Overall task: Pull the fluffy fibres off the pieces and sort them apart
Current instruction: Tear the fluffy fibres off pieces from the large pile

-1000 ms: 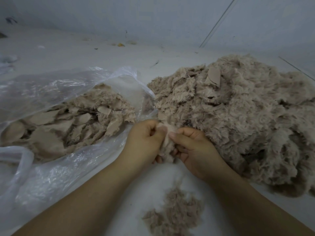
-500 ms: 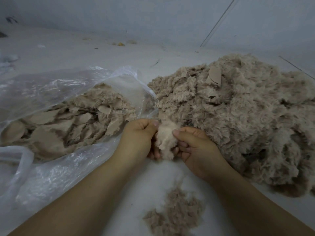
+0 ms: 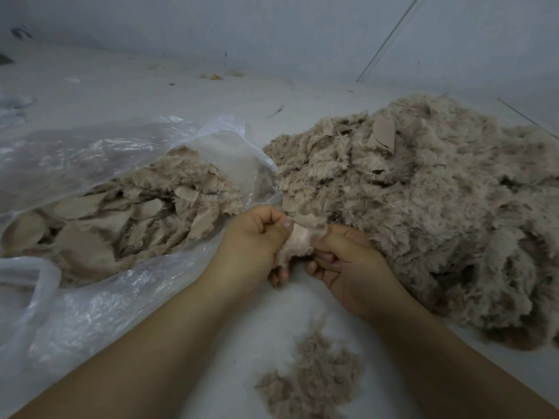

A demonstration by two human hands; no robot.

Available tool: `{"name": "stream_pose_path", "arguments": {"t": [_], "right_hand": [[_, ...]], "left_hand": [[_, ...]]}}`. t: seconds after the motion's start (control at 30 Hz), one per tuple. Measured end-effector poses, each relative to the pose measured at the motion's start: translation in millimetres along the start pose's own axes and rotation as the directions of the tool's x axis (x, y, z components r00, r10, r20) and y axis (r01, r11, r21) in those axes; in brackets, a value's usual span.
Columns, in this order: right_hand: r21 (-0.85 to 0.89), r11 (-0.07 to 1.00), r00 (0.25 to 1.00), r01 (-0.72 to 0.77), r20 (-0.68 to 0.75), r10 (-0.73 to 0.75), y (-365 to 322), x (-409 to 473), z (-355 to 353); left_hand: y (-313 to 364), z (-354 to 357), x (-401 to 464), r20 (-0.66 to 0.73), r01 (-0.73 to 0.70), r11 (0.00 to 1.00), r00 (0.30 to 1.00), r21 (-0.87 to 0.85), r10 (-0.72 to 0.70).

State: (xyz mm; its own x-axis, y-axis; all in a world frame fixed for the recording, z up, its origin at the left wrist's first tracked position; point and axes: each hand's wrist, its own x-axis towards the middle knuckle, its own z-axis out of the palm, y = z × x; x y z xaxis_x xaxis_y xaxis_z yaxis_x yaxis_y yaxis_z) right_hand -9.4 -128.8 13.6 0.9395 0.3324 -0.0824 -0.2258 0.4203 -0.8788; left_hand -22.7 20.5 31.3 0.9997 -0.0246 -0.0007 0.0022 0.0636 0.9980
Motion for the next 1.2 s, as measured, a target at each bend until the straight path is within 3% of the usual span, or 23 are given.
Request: {"name": "stream_pose_path", "arguments": {"t": [0.1,0.23,0.37,0.47,0.63,0.83,0.93,1.07,1.2], "right_hand": [[-0.044,0.999,0.998,0.008,0.056,-0.005,-1,0,0],[-0.070,0.997,0.999,0.024,0.043,-0.021,0,-2,4],[-0.027,1.000,1.000,0.010,-0.023,-0.010,-3,-2,6],[-0.002,1.000,0.997,0.004,-0.081,-0.004,-3,-2,4],[-0.042,0.999,1.000,0.003,0.014,-0.002,-4,-3,2],[-0.151,0.988,0.998,0.023,-0.059,-0.032,0,-1,1],[-0.118,0.993,0.998,0.019,-0.057,-0.026,-1,-2,3],[-0.033,0.999,0.997,0.005,-0.071,-0.007,-2,-2,-1],[-0.133,0.991,1.000,0.020,0.017,-0.018,-3,-6,2]], "left_hand": [[-1,4,-2,0.003,-0.074,0.993,0.997,0.094,0.074],[1,3,-2,-0.013,-0.056,0.996,0.998,0.076,0.057],[2,0,-3,0.185,0.079,0.995,0.979,0.063,-0.089],[5,0,-5,0.270,0.105,0.995,0.957,0.002,-0.101],[3,-5,0,0.116,0.131,0.991,0.984,0.027,-0.133],[3,-6,0,0.126,0.089,0.981,0.986,0.171,-0.111],[5,-7,-1,0.125,0.084,0.991,0.987,0.101,-0.097],[7,-12,4,0.010,0.074,0.995,0.997,-0.063,-0.074],[5,-10,1,0.065,0.075,0.996,0.995,-0.050,-0.072]]}}
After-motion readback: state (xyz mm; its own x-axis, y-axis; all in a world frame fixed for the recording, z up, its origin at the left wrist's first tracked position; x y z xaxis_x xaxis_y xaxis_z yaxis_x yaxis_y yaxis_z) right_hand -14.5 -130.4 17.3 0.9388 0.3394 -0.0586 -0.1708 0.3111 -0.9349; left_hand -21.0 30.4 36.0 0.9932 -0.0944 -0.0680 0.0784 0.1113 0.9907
